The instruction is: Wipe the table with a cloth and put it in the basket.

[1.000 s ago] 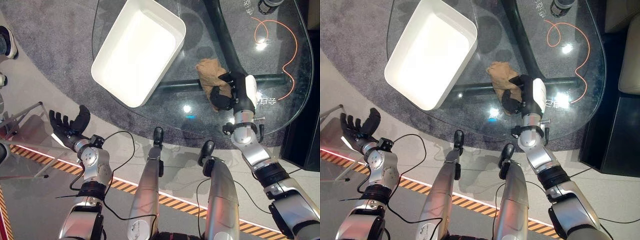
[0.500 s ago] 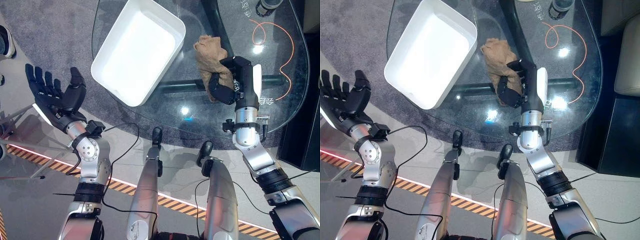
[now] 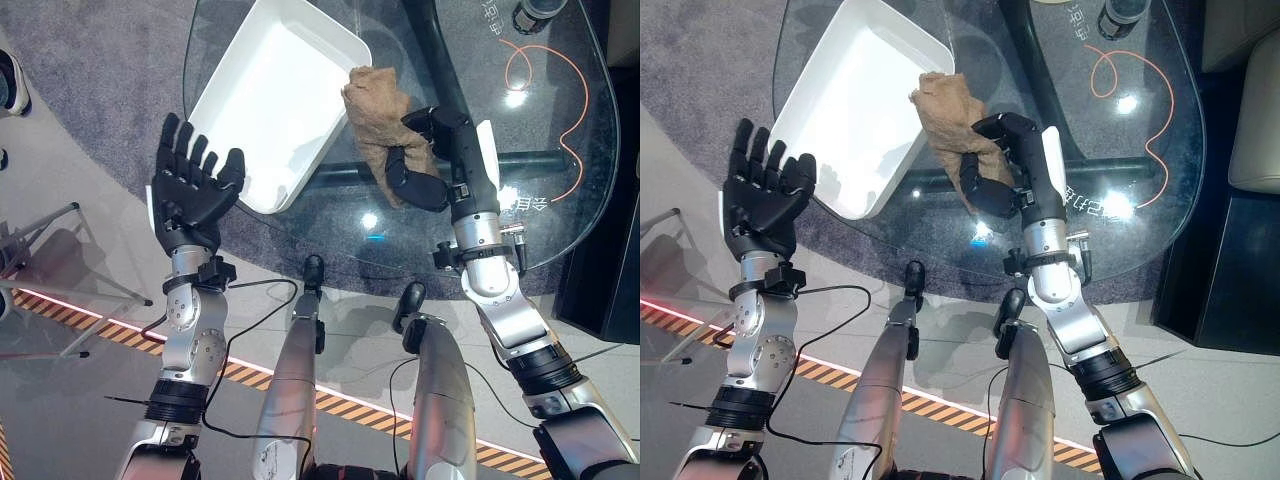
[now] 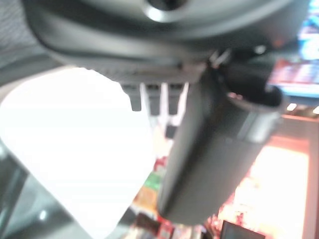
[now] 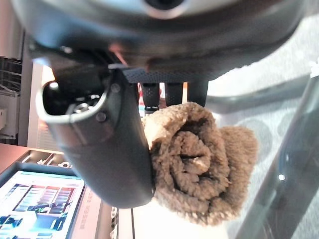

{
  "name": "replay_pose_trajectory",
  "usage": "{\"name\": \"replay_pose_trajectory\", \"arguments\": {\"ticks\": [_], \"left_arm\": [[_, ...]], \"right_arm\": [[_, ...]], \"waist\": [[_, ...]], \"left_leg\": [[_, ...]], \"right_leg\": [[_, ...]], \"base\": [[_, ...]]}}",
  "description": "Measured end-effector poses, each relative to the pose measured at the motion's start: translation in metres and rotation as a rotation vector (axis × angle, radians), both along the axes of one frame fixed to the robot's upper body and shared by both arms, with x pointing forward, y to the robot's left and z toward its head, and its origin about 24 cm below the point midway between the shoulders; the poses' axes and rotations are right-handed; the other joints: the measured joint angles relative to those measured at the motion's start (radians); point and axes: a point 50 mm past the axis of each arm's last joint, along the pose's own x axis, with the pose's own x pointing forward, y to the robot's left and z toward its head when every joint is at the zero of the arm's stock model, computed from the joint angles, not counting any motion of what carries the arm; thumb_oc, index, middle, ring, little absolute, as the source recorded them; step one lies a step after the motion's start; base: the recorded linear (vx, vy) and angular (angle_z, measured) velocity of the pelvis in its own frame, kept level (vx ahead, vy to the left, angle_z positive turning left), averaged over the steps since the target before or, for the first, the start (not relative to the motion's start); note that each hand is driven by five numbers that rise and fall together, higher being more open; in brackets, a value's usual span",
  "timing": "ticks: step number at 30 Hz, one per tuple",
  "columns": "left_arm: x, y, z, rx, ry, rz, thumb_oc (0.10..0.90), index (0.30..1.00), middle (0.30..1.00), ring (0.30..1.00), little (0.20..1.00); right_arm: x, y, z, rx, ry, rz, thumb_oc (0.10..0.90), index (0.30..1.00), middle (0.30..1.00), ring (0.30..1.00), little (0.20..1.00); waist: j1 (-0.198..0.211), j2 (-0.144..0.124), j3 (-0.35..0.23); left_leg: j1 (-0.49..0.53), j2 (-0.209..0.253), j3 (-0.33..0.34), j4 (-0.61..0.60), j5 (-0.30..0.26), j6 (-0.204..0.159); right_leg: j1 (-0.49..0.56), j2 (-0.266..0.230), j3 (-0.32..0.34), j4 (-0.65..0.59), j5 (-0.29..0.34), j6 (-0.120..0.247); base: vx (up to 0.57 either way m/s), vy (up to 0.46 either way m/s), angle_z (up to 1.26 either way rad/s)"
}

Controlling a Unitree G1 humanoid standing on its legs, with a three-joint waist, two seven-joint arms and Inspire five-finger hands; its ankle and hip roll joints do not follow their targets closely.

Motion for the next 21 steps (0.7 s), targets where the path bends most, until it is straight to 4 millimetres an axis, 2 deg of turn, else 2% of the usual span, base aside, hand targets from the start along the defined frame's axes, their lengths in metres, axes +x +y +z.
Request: {"name": "replay_pose_trajectory", "arguments": {"ticks": [13, 21], "left_arm": [[0.005, -0.028, -0.012, -0.111, 0.066, -0.329, 0.800, 0.900, 0.900, 0.900, 0.900], [0.004, -0.036, -0.012, -0.119, 0.056, -0.430, 0.800, 0.900, 0.900, 0.900, 0.900]], "right_arm": [[-0.011, 0.030, -0.002, -0.112, 0.029, 0.200, 0.100, 0.300, 0.300, 0.300, 0.200], [-0.012, 0.037, -0.008, -0.119, 0.066, 0.254, 0.100, 0.300, 0.300, 0.300, 0.200]], "waist": [[0.001, 0.000, 0.000], [0.000, 0.000, 0.000]], "left_leg": [[0.001, -0.002, 0.002, -0.003, 0.000, 0.000], [0.004, -0.002, 0.003, -0.013, 0.000, 0.000]], "right_leg": [[0.000, -0.003, 0.001, -0.001, 0.000, 0.000], [-0.001, -0.003, 0.001, -0.004, 0.000, 0.000]], "base": [[0.00, 0.000, 0.00], [0.00, 0.000, 0.00]]}}
